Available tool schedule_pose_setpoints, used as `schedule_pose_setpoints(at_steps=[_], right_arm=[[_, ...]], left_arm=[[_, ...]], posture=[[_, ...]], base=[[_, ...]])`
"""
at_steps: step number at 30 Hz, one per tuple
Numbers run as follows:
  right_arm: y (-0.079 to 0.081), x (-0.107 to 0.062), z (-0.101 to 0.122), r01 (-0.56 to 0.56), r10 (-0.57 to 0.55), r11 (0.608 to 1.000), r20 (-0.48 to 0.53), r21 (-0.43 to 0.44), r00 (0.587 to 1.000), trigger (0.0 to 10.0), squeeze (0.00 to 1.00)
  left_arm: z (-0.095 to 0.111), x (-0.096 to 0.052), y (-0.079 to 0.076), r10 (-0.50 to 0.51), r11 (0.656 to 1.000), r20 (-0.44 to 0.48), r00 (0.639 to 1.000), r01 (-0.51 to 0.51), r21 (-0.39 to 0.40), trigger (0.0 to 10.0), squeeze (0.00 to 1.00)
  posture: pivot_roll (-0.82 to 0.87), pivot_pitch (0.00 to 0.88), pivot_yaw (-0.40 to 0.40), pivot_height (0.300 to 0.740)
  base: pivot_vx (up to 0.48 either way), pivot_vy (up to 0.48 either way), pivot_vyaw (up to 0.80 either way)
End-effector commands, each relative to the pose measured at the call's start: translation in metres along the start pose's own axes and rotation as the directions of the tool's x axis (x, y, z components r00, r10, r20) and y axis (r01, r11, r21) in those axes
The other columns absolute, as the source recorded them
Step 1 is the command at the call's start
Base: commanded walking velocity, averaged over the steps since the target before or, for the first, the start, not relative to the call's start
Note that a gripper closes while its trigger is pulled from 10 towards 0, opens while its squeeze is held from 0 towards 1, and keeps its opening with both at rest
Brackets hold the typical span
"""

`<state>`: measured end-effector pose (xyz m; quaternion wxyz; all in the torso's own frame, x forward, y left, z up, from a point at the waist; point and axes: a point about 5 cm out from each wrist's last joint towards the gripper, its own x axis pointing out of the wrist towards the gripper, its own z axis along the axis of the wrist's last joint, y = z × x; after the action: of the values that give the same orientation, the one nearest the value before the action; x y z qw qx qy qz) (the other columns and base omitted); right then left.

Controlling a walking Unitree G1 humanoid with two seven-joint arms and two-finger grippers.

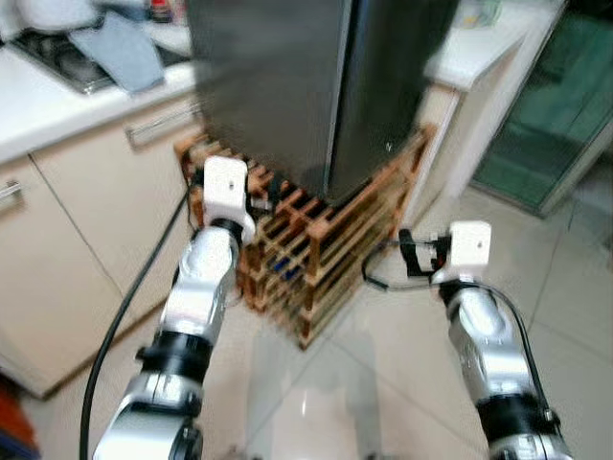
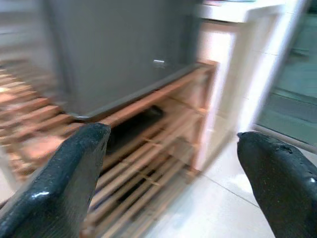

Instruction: Restocking fridge

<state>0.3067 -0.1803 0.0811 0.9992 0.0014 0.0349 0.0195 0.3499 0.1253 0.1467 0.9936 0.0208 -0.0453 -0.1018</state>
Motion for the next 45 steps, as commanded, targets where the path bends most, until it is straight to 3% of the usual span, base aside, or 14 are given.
schedule_pose_setpoints(at_steps=[1,5,7,8,13,14,15,21,27,34,45], right_arm=[[-0.009,0.000,0.005,0.049,-0.048,0.999,0.033,-0.013,0.998,10.0,0.32],[-0.022,0.011,0.005,0.148,-0.148,0.989,-0.006,0.021,0.989,10.0,0.35],[-0.031,0.017,0.010,0.207,-0.206,0.978,-0.010,0.033,0.978,10.0,1.00],[-0.041,0.024,0.022,0.250,-0.251,0.968,0.018,0.015,0.968,10.0,1.00],[-0.041,0.033,0.045,0.236,-0.230,0.970,0.096,-0.057,0.968,10.0,1.00],[-0.038,0.034,0.048,0.227,-0.218,0.971,0.114,-0.073,0.969,10.0,0.80],[-0.034,0.034,0.052,0.211,-0.198,0.974,0.134,-0.086,0.971,10.0,0.00],[-0.010,0.028,0.059,0.144,-0.123,0.986,0.211,-0.086,0.970,10.0,0.00],[-0.002,0.023,0.047,0.117,-0.105,0.991,0.172,-0.061,0.979,10.0,0.00],[0.000,0.017,0.036,0.100,-0.091,0.994,0.143,-0.052,0.986,10.0,0.00],[-0.003,0.014,0.029,0.099,-0.092,0.994,0.117,-0.054,0.989,10.0,0.00]], left_arm=[[0.003,0.005,-0.006,-0.017,1.000,0.002,1.000,0.017,0.007,10.0,0.00],[-0.002,0.007,-0.008,0.000,1.000,-0.025,1.000,0.000,-0.011,10.0,0.00],[-0.003,0.008,-0.009,0.005,1.000,-0.035,0.999,-0.006,-0.021,10.0,0.00],[-0.002,0.008,-0.009,0.004,1.000,-0.028,1.000,-0.004,-0.017,10.0,0.00],[0.000,0.009,-0.007,0.009,1.000,-0.020,1.000,-0.010,-0.023,10.0,0.00],[0.000,0.009,-0.007,0.011,1.000,-0.017,1.000,-0.011,-0.023,10.0,0.00],[0.000,0.009,-0.006,0.016,1.000,-0.014,1.000,-0.016,-0.027,10.0,0.00],[0.004,0.008,-0.004,0.037,0.998,0.012,0.999,-0.036,-0.042,10.0,0.00],[0.010,0.011,-0.002,0.033,0.999,0.037,0.999,-0.032,-0.023,10.0,0.00],[0.014,0.011,-0.009,-0.022,0.999,0.060,0.998,0.021,0.030,10.0,0.00],[0.014,0.011,-0.010,-0.033,0.999,0.065,0.997,0.032,0.013,10.0,0.00]], posture=[[-0.08,0.000,0.013,0.740],[-0.10,0.000,0.020,0.740],[-0.09,0.000,0.018,0.740],[-0.09,0.000,0.016,0.740],[-0.09,0.000,0.009,0.740],[-0.09,0.000,0.009,0.740],[-0.09,0.000,0.005,0.740],[-0.09,0.000,0.006,0.740],[-0.10,0.000,0.011,0.740],[-0.10,0.000,0.010,0.740],[-0.10,0.000,0.007,0.740]], base=[[0.000,0.000,-0.71],[0.000,0.000,-0.18],[0.000,0.000,0.00],[0.000,0.000,0.00],[0.000,0.000,0.00],[0.000,0.000,0.00],[0.000,0.000,0.00],[0.000,0.000,0.00],[0.000,0.000,0.00],[0.000,0.266,0.00],[0.000,0.465,0.00]])
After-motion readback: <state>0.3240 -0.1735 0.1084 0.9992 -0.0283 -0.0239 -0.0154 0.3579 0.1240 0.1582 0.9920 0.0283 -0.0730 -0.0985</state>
